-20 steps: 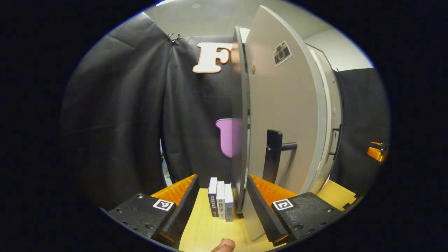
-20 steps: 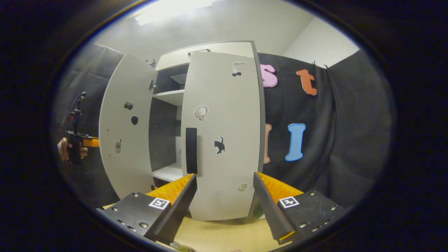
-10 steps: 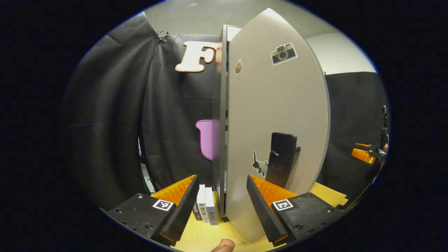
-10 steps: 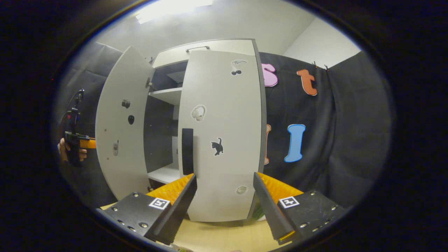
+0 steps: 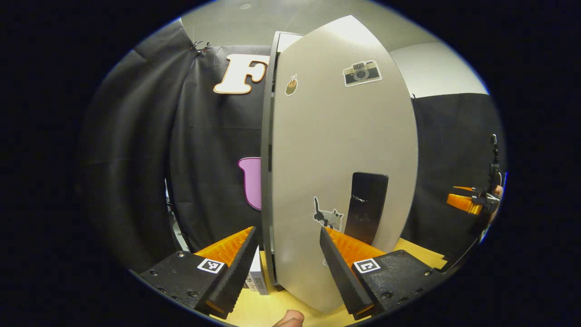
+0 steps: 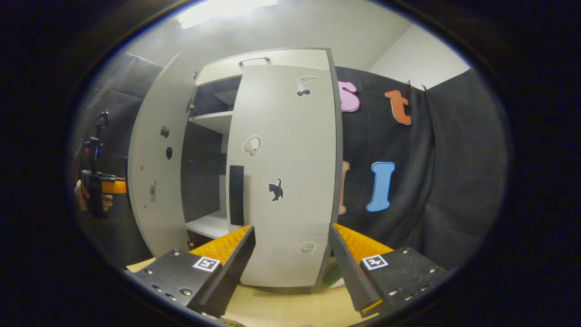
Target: Grasp the bottle in the cabinet with the left hand and place it on the coaster, then close the right door with the right hand and the left door with the left hand.
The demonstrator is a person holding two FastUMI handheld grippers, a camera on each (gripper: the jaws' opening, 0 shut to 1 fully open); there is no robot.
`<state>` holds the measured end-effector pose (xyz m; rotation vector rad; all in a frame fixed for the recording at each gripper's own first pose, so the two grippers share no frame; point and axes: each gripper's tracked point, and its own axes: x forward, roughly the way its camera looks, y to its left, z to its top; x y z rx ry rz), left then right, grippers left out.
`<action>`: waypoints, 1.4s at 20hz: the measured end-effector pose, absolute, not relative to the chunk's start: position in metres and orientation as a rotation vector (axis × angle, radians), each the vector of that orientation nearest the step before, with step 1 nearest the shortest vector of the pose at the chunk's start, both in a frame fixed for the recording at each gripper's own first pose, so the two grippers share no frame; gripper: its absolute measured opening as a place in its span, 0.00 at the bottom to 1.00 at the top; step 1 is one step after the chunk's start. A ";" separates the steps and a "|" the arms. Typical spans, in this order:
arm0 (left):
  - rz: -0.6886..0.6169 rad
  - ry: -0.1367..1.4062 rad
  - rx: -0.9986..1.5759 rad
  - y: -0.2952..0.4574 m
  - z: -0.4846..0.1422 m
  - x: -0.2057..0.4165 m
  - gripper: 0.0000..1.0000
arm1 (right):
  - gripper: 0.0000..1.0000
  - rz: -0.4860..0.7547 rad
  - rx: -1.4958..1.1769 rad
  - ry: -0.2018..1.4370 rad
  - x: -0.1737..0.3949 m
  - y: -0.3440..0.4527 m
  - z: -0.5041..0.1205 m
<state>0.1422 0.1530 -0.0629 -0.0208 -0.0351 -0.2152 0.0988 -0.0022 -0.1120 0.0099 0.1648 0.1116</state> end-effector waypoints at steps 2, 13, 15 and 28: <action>-0.187 -0.048 -0.013 0.147 -0.062 0.142 0.88 | 0.98 0.114 0.016 0.156 0.094 -0.006 -0.104; -0.174 -0.043 0.062 0.085 -0.065 0.134 0.90 | 0.98 0.100 -0.006 0.167 0.043 -0.034 -0.080; -0.188 -0.047 0.060 0.075 -0.065 0.129 0.92 | 0.98 0.092 -0.009 0.173 0.030 -0.040 -0.079; -0.117 -0.006 0.023 0.086 -0.079 0.084 0.93 | 0.98 0.090 -0.005 0.163 -0.006 -0.036 -0.078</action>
